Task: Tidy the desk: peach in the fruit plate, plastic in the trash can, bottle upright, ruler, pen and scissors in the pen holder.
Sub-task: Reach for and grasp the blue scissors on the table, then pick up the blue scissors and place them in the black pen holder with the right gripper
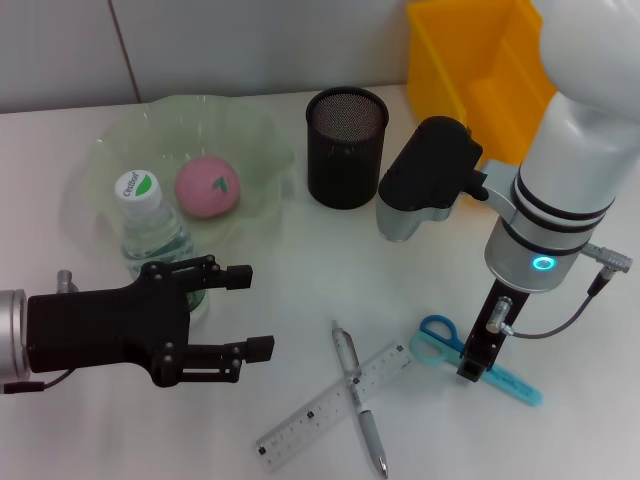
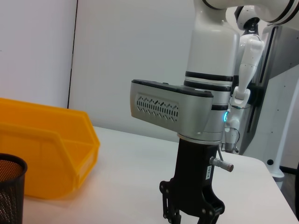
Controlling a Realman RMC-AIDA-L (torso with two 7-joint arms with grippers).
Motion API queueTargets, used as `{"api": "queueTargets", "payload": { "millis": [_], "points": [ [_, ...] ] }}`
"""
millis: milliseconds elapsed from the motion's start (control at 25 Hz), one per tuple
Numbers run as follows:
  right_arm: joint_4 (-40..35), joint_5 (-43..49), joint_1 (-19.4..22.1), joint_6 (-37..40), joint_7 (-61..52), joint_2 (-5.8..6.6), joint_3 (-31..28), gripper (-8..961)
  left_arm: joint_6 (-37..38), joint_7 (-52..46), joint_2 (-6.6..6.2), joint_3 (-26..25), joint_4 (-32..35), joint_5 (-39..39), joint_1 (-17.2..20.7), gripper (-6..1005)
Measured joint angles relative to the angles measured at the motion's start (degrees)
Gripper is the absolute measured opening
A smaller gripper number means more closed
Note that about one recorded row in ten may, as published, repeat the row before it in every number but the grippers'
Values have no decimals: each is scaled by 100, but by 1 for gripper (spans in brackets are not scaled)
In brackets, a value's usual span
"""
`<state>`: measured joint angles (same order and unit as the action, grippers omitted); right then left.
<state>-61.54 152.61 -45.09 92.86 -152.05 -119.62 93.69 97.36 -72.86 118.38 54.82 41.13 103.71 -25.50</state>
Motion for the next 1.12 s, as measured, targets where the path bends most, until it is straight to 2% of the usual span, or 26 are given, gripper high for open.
{"api": "queueTargets", "payload": {
  "millis": [880, 1120],
  "points": [
    [131, -7, 3, -146, -26, -8, 86, 304, 10, 0, 0, 1, 0, 0, -8, 817],
    [57, -53, 0, -126, -83, -8, 99, 241, 13, 0, 0, -3, 7, 0, -5, 817]
  ]
}}
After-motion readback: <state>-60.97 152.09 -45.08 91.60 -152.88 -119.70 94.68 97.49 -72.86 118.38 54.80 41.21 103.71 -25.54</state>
